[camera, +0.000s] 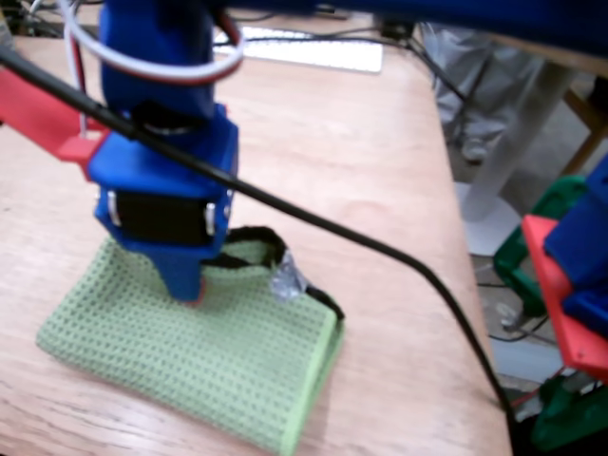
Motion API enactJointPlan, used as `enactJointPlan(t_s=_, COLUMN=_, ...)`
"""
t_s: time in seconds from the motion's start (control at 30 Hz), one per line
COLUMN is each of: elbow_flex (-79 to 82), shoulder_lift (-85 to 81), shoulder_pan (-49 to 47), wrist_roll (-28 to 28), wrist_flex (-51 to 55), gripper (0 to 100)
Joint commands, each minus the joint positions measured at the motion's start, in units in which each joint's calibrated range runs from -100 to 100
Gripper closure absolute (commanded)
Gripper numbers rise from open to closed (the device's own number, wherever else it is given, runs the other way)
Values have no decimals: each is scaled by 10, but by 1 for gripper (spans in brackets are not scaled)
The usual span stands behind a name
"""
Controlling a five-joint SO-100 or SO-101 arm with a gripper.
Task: Clean the table
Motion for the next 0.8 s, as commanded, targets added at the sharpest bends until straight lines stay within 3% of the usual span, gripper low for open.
enactJointPlan(t_s=0.0, elbow_flex=-21, shoulder_lift=3, shoulder_pan=56, wrist_roll=2, wrist_flex=-17, gripper=99)
enactJointPlan(t_s=0.43, elbow_flex=-21, shoulder_lift=175, shoulder_pan=782, wrist_roll=3, wrist_flex=-19, gripper=99)
enactJointPlan(t_s=0.67, elbow_flex=-21, shoulder_lift=177, shoulder_pan=1069, wrist_roll=4, wrist_flex=-18, gripper=99)
enactJointPlan(t_s=0.77, elbow_flex=-21, shoulder_lift=164, shoulder_pan=1105, wrist_roll=15, wrist_flex=-17, gripper=99)
